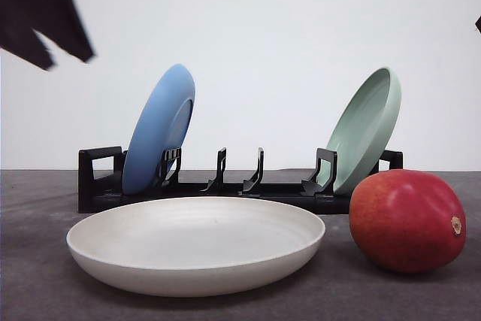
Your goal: Place pomegranate in white plate
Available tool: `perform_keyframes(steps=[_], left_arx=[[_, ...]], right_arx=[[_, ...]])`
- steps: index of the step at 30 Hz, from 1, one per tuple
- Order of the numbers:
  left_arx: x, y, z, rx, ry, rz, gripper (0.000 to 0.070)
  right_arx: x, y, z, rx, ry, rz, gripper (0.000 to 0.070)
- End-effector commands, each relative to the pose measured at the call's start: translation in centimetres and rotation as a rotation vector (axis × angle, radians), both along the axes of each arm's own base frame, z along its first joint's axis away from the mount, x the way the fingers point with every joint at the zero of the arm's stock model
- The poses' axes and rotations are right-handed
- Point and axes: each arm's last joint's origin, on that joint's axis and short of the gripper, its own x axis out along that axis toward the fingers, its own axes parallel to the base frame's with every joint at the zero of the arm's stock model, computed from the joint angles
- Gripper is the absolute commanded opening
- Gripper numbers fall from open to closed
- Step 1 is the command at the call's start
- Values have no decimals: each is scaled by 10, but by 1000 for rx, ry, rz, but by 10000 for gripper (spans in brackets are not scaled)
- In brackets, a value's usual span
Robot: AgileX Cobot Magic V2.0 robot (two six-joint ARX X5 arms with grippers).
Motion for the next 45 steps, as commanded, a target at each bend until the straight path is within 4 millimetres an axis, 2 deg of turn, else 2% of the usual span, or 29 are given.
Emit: perform_keyframes(steps=[1, 6, 10, 16, 22, 33, 35, 39, 41, 45], left_arx=[[4, 10, 7, -19, -25, 58, 435], [4, 40, 13, -64, -67, 198, 435], [-1, 53, 14, -121, -78, 239, 435], [-7, 55, 3, -162, -54, 229, 435], [-8, 54, -2, -164, -43, 227, 435], [-7, 54, -1, -174, -53, 230, 435], [-7, 54, -1, -174, -53, 231, 435], [-7, 54, -1, -174, -53, 231, 434], [-7, 54, -1, -174, -53, 231, 434], [-7, 54, -1, -174, -53, 230, 434]], right_arx=[[0, 1, 6, 36, -3, -8, 402], [-1, 1, 5, 56, 20, -13, 402], [-2, 1, 2, 92, 75, 4, 401], [-5, 6, -1, 148, 175, 20, 400], [0, 15, 2, 121, 323, 1, 400], [40, 55, 3, -16, 595, -32, 405], [49, 64, 1, -51, 619, -32, 448], [63, 79, -6, -107, 652, -25, 591], [70, 86, -12, -118, 660, -15, 620], [81, 94, -25, -148, 681, -6, 625]])
